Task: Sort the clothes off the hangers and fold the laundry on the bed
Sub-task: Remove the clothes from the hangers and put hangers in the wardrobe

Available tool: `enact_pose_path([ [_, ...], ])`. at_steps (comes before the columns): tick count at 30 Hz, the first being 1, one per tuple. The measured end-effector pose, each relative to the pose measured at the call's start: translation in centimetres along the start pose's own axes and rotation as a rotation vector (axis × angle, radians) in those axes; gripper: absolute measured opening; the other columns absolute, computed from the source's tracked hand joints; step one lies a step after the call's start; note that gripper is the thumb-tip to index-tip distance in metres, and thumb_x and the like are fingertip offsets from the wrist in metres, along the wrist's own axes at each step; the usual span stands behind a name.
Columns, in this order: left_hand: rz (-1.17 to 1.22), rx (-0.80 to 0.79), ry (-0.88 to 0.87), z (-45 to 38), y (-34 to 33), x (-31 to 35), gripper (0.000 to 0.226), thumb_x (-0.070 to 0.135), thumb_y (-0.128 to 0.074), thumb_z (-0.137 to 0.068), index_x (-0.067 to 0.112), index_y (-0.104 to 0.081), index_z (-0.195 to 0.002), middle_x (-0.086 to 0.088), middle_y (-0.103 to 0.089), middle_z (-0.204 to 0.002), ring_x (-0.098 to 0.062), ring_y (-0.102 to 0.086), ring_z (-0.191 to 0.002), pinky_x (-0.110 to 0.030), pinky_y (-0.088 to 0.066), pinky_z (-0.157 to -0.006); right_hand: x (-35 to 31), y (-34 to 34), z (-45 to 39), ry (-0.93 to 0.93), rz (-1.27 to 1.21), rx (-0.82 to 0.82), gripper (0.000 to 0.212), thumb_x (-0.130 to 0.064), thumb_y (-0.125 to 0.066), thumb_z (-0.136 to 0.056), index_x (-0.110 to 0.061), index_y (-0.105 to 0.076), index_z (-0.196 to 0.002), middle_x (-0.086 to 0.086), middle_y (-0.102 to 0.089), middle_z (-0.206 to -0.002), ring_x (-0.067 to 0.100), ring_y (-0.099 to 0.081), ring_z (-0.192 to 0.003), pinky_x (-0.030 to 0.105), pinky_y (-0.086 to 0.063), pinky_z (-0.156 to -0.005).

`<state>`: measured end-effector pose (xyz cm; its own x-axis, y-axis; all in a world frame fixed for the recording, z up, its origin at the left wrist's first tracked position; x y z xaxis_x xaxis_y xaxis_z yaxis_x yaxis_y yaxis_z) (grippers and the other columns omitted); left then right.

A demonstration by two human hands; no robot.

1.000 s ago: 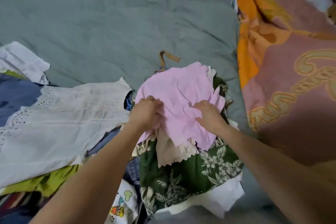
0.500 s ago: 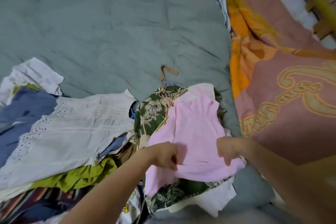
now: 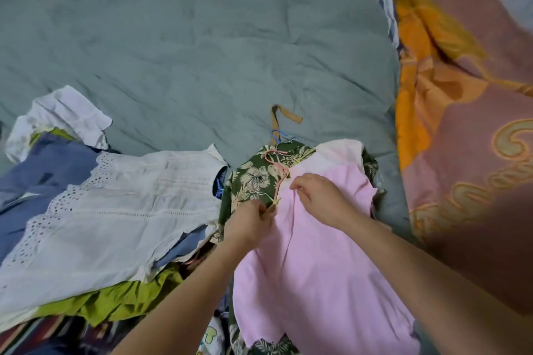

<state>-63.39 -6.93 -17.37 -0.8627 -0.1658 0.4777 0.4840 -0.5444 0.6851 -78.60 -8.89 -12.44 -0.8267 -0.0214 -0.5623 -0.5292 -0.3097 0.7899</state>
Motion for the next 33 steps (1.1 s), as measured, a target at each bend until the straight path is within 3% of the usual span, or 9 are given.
enact_pose_path([
  [3,0.075,0.018,0.024,-0.6,-0.2,-1.2,0.028,0.045,-0.062,-0.088,0.026,-0.050,-0.072,0.004,-0.056,-0.066,-0.024,-0.055,-0.065,-0.029,-0.039,-0.055,-2.0,-3.0,0.1,0.116,-0.075,-0.066,0.025,-0.007,-0.050,-0.092,-0.010,-0.065,-0.112,0.005,-0.065,-0.113,0.022,-0.056,-0.107,0.027,-0.039,-0.092],
  [7,0.087,-0.027,-0.021,-0.7,0.1,-1.8,0.008,0.020,-0.064,-0.085,0.022,-0.064,-0.076,0.000,-0.067,-0.077,-0.022,-0.062,-0.075,-0.030,-0.049,-0.065,-1.2,-4.2,1.0,0.206,0.095,-0.119,0.024,-0.021,-0.046,-0.098,-0.012,-0.065,-0.111,0.001,-0.064,-0.114,0.019,-0.053,-0.112,0.031,-0.039,-0.098],
  [12,0.402,0.001,-0.066,0.5,2.1,-0.7,0.018,0.016,-0.062,-0.089,0.023,-0.062,-0.073,0.006,-0.063,-0.071,-0.006,-0.054,-0.062,-0.015,-0.042,-0.058,-0.6,-1.3,1.8,0.323,0.333,0.057,0.015,-0.003,-0.071,-0.077,-0.012,-0.064,-0.086,-0.001,-0.059,-0.090,0.016,-0.053,-0.092,0.032,-0.049,-0.083],
  [16,0.598,-0.086,-0.042,1.4,2.4,0.6,0.020,0.009,-0.060,-0.091,0.017,-0.066,-0.074,0.007,-0.063,-0.070,0.004,-0.053,-0.057,-0.013,-0.046,-0.061,1.3,2.5,1.7,0.150,0.273,0.210,0.015,0.007,-0.069,-0.076,-0.006,-0.067,-0.085,0.005,-0.064,-0.088,0.027,-0.060,-0.089,0.030,-0.045,-0.080],
  [21,0.786,-0.108,-0.058,2.5,2.3,2.5,0.018,-0.004,-0.059,-0.090,0.004,-0.068,-0.077,0.009,-0.064,-0.066,0.006,-0.058,-0.059,-0.006,-0.043,-0.060,1.7,3.5,3.1,-0.227,-0.255,0.330,0.010,-0.002,-0.061,-0.087,-0.004,-0.068,-0.095,0.002,-0.067,-0.088,0.013,-0.061,-0.079,0.011,-0.044,-0.075],
  [24,0.865,-0.147,-0.059,3.0,1.6,2.7,0.006,-0.004,-0.065,-0.086,-0.004,-0.071,-0.084,-0.008,-0.066,-0.076,-0.011,-0.060,-0.066,-0.010,-0.047,-0.061,2.2,0.1,4.4,-0.612,-0.939,0.259,0.018,-0.012,-0.070,-0.085,-0.002,-0.060,-0.097,0.013,-0.068,-0.085,0.020,-0.067,-0.073,0.025,-0.054,-0.073],
  [26,0.875,-0.252,-0.074,3.5,1.0,3.0,0.005,0.004,-0.069,-0.085,0.004,-0.074,-0.085,-0.015,-0.059,-0.071,-0.014,-0.044,-0.046,-0.017,-0.037,-0.042,1.0,-2.7,4.9,-0.808,-1.317,0.116,0.014,-0.007,-0.069,-0.085,0.001,-0.060,-0.093,0.017,-0.067,-0.085,0.023,-0.067,-0.073,0.028,-0.058,-0.066],
  [29,0.852,-0.362,-0.068,3.6,0.7,2.6,0.020,0.009,-0.063,-0.092,0.017,-0.077,-0.079,-0.009,-0.059,-0.063,-0.014,-0.044,-0.045,-0.023,-0.037,-0.045,0.6,-3.7,5.0,-0.940,-1.508,0.123,0.007,-0.002,-0.061,-0.090,0.000,-0.058,-0.084,0.011,-0.059,-0.071,0.018,-0.062,-0.059,0.028,-0.057,-0.053],
  [33,0.635,-0.068,0.024,0.9,4.2,-1.3,0.017,0.016,-0.058,-0.095,0.010,-0.072,-0.088,-0.010,-0.070,-0.085,-0.021,-0.062,-0.076,-0.030,-0.053,-0.073,3.5,0.6,3.8,-0.807,-1.412,0.553,0.029,-0.003,-0.045,-0.099,-0.011,-0.044,-0.071,0.002,-0.040,-0.053,0.011,-0.039,-0.037,0.016,-0.037,-0.034],
])
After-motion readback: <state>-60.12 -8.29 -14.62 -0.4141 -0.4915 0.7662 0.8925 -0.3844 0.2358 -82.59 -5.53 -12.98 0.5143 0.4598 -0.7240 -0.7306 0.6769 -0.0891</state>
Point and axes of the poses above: each hand's wrist, its own z-axis away from the middle knuckle, its own y-axis out of the back of the hand, x = y × z, the point moved 10 cm from there along -z, towards the middle knuckle
